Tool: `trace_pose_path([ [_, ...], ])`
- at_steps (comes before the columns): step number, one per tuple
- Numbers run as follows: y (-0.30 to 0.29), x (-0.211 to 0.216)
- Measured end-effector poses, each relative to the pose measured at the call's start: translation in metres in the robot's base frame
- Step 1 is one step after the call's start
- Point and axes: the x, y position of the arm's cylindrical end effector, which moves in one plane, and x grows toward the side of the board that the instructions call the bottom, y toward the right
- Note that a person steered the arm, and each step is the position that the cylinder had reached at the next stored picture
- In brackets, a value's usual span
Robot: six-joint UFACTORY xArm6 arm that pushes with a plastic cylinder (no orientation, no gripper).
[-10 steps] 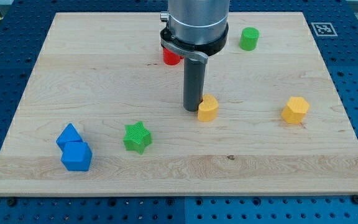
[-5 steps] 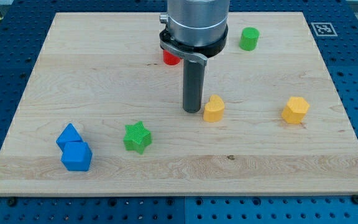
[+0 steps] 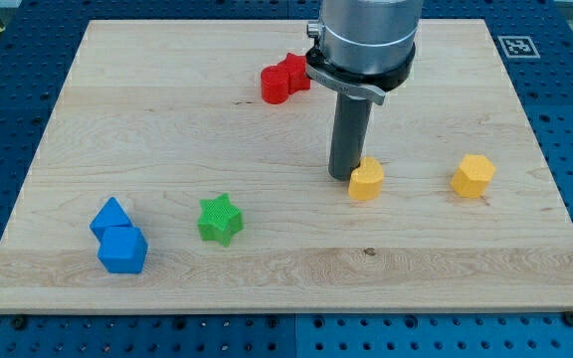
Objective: Push the yellow heart towards left side of the yellow hexagon
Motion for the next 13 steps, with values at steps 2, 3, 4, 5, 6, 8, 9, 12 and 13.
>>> trace_pose_path([
  [2, -0.018, 0.001],
  [3, -0.022, 0.011],
  [4, -0.018, 0.028],
  [5, -0.017, 0.034],
  [6, -0.016, 0.028],
  [8, -0.002, 0.015],
  [9, -0.003, 0.015],
  [12, -0.002, 0.031],
  [13, 0.008, 0.036],
])
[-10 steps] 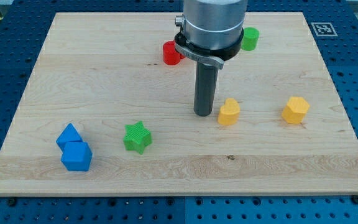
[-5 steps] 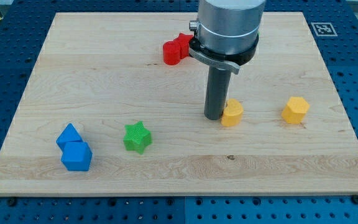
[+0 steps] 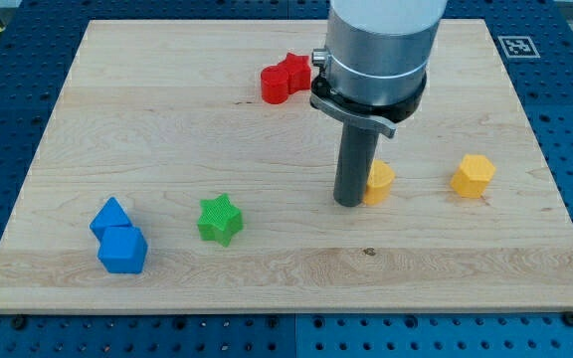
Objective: Push the yellow heart towards left side of the yellow hexagon
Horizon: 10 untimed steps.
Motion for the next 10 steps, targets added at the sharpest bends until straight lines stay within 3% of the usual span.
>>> trace_pose_path([
  [10, 0.055, -0.023],
])
